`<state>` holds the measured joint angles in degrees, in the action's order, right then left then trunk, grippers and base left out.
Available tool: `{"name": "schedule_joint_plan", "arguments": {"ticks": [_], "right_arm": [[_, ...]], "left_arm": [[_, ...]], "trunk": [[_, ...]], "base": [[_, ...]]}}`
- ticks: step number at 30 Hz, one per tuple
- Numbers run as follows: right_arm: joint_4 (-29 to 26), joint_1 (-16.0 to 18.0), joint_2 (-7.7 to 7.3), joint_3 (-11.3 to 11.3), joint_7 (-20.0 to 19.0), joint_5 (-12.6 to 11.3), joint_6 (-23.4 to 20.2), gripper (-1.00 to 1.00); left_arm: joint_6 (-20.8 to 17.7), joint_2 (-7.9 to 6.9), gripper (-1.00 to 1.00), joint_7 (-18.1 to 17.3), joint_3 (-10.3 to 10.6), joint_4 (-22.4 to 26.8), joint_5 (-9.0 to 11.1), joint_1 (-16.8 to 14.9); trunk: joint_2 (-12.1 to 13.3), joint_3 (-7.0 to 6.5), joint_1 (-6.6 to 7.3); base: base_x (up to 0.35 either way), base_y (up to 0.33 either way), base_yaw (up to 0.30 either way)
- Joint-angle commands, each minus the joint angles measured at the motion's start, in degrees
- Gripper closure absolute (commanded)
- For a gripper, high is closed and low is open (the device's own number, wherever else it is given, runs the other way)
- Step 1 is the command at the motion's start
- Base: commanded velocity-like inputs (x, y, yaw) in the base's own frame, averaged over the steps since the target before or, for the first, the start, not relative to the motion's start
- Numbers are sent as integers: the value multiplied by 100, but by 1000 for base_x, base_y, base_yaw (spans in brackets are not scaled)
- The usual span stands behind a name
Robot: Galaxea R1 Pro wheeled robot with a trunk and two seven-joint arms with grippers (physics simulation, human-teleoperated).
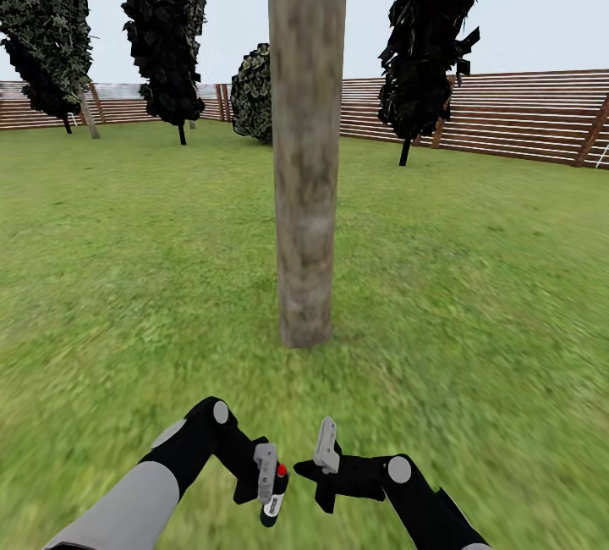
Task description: In the garden, pick up the pesticide atomizer on the floor and spray pesticide onto both trees until each tree trunk is fully covered.
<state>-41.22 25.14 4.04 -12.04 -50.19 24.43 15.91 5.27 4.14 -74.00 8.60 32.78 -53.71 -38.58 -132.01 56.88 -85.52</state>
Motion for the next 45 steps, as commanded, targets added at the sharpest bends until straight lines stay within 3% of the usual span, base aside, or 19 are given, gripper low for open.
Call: {"name": "schedule_joint_plan", "arguments": {"ticks": [1, 35, 41, 45], "right_arm": [[0, 0, 0, 0, 0, 0, 0, 100], [0, 0, 0, 0, 0, 0, 0, 100], [0, 0, 0, 0, 0, 0, 0, 100], [0, 0, -7, 0, 0, 0, 0, 100]], "left_arm": [[0, 10, 100, 0, -3, 0, 1, 0], [0, 130, 100, 0, -13, -13, -10, -9], [-8, 32, 100, 91, 9, -51, -67, -16], [-9, -205, 100, 96, 10, -52, -85, -15]], "trunk": [[0, 0, 0], [0, 0, 0], [0, 0, 0], [0, 0, 0]], "base": [[0, 0, 0], [0, 0, 0], [0, 0, 0], [0, 0, 0]]}}
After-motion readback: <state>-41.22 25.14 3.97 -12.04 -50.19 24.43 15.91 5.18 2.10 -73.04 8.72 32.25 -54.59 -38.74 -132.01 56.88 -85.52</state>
